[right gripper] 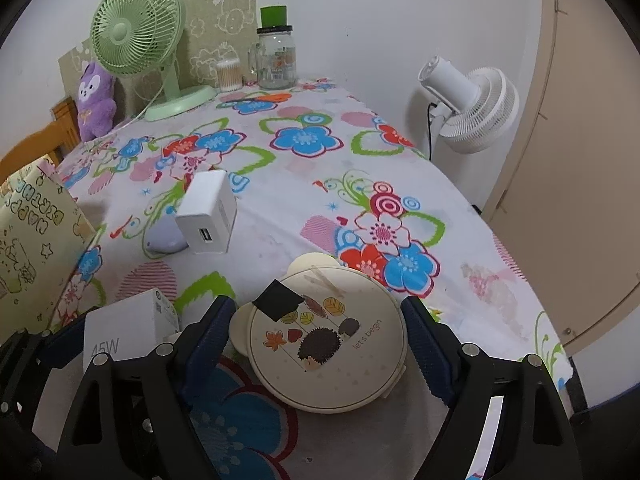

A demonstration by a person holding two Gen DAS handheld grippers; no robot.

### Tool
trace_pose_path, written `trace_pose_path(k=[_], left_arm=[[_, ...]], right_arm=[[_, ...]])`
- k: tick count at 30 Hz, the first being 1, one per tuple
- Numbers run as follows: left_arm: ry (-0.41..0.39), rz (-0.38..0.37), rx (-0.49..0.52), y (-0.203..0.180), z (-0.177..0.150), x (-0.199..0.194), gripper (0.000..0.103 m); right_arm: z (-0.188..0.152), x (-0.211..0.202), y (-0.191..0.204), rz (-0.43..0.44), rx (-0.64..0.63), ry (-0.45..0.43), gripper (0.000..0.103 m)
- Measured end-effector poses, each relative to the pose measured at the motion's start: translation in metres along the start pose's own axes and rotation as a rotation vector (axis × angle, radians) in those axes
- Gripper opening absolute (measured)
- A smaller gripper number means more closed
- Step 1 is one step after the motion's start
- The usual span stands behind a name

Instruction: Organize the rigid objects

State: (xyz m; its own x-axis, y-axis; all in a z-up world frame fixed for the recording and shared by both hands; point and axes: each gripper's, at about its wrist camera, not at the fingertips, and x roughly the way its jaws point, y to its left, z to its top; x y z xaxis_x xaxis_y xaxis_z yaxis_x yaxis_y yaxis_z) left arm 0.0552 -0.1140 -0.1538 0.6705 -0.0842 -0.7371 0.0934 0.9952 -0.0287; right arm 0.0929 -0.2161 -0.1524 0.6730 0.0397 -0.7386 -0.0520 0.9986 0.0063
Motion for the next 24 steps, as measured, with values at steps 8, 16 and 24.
trace_pose_path(k=[8, 16, 24], left_arm=[[-0.022, -0.003, -0.008, 0.007, 0.01, -0.015, 0.073], [-0.058, -0.001, -0.01, 0.016, 0.019, -0.037, 0.073], [-0.079, 0.005, -0.015, 0.024, 0.028, -0.054, 0.073]], right_arm=[[0.011, -0.016, 0.007, 0.004, 0.006, -0.027, 0.085], [0.021, -0.04, 0.018, 0.009, 0.001, -0.071, 0.085], [0.031, -0.06, 0.028, 0.016, 0.002, -0.104, 0.085]])
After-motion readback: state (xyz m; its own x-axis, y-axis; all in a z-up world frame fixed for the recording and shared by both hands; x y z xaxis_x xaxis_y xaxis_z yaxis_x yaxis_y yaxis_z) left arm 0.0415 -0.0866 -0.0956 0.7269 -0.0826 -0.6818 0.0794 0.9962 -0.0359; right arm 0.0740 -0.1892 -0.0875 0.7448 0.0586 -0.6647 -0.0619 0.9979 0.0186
